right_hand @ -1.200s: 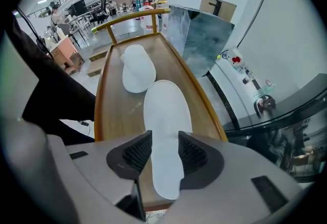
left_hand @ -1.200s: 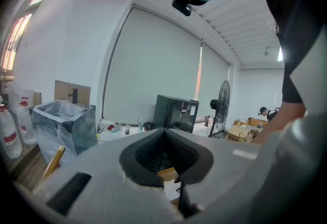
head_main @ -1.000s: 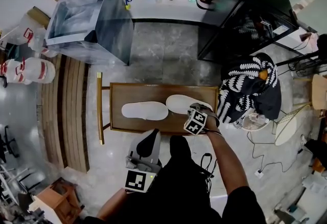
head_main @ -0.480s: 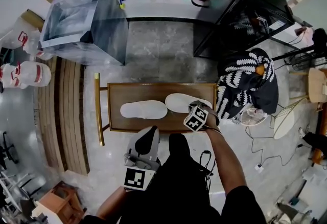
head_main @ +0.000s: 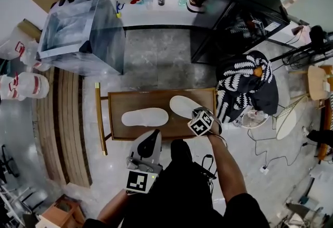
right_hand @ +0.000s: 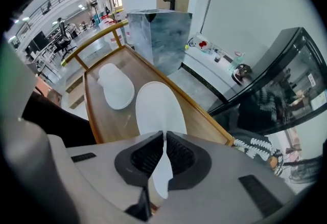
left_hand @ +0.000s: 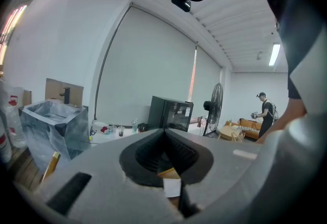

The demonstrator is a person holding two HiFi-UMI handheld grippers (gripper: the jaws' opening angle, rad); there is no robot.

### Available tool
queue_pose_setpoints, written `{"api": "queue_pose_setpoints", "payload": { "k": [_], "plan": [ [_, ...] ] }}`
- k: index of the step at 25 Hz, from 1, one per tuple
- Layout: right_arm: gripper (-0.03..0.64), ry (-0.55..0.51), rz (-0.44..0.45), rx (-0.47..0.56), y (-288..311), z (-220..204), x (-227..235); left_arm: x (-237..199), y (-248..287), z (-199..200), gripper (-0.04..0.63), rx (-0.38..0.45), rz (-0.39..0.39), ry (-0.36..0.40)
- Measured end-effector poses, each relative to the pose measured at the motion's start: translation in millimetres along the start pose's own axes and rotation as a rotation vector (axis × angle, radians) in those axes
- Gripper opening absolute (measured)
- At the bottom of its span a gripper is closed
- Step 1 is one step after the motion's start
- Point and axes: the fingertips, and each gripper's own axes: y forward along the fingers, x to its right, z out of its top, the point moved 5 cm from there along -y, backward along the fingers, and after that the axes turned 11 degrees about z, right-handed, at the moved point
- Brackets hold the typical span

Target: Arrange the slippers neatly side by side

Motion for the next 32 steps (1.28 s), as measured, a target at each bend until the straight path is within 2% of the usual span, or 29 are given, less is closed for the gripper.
{"api": "queue_pose_setpoints", "payload": {
  "k": [8,17,21,25,32],
  "plan": [
    [0.021,0.258,-0.016,0.086,-18,-5,3,0,6,8,0.012,0.013,-0.051,0.013],
    [0.021,0.766,0.038,0.217,-17,-32,11,-3,10,11,0.012,0.016,-0.087,0.023],
    [0.021,0.917,0.085,0.261,-10,-40,11,-7,11,7,0.012,0.001,-0.096,0.032],
    [0.020,1.005,0.106,0.270,3,-47,8,-9,10,2,0.012,-0.011,-0.095,0.023],
    [0.020,1.020,0.117,0.249,25,-47,6,-10,9,-3,0.012,-0.030,-0.100,0.039]
  ]
}}
